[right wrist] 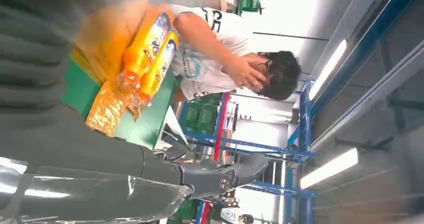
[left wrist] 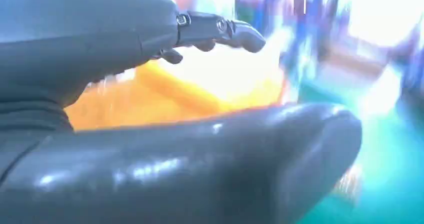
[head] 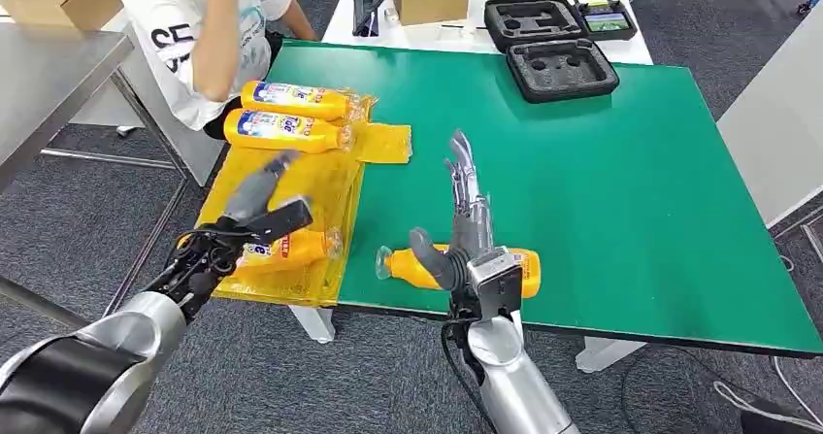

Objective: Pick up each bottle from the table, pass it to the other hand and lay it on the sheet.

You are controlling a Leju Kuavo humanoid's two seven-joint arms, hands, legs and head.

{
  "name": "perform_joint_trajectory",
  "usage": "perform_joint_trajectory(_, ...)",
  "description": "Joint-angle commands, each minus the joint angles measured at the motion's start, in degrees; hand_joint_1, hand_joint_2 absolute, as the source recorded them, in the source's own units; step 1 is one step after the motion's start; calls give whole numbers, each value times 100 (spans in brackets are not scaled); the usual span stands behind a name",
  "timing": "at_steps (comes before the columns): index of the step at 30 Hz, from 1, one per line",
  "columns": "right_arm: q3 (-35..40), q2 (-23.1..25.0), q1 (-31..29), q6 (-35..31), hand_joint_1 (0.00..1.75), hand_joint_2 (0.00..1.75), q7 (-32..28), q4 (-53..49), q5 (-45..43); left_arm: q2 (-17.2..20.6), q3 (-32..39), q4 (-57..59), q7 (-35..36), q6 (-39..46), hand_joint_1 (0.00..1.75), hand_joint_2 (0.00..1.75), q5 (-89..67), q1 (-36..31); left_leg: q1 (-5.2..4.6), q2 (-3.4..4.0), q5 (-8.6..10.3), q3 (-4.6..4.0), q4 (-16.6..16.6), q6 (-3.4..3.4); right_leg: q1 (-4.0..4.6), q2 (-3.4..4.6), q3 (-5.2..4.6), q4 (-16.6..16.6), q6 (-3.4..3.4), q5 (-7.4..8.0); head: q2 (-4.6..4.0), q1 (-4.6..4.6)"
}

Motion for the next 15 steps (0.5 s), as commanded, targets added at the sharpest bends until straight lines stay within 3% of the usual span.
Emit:
perform_joint_trajectory(1,16,-4,-181,37,0,175,55,265,-67,-273,819,-1545,-319,2195,0,0,-190,467,2,1,0,-3,2,-3,3,2,-4,0,-4,1,0,-4)
perform_joint_trajectory(3,75,3,-255,34,0,175,35,388,-129,-577,1821,-2689,-319,2195,0,0,-1402,910,2,4,1,-6,0,-4,3,6,-7,0,-5,3,0,-2)
perform_joint_trajectory(5,133,-6,-312,35,0,175,35,454,-133,-808,2219,-3353,-319,2195,0,0,-1781,1138,7,0,1,-10,4,-4,8,2,-8,-2,-5,4,0,-2)
perform_joint_trajectory(7,162,-51,-359,-29,0,175,81,486,-73,-888,2207,-3618,-319,2195,0,0,-1002,1246,7,7,0,-14,8,-4,8,8,-16,1,-5,5,0,-7)
perform_joint_trajectory(10,249,-260,-546,-83,0,175,575,661,387,-714,1486,-3117,-319,2195,0,0,1222,1259,0,7,1,-4,-2,0,0,7,-7,-3,-1,3,0,-2)
perform_joint_trajectory(15,-14,-609,-1084,325,0,175,1454,1296,1027,-808,1533,-2578,-319,898,0,0,3492,1644,4,12,7,6,-10,-4,6,11,4,-15,-7,11,0,-2)
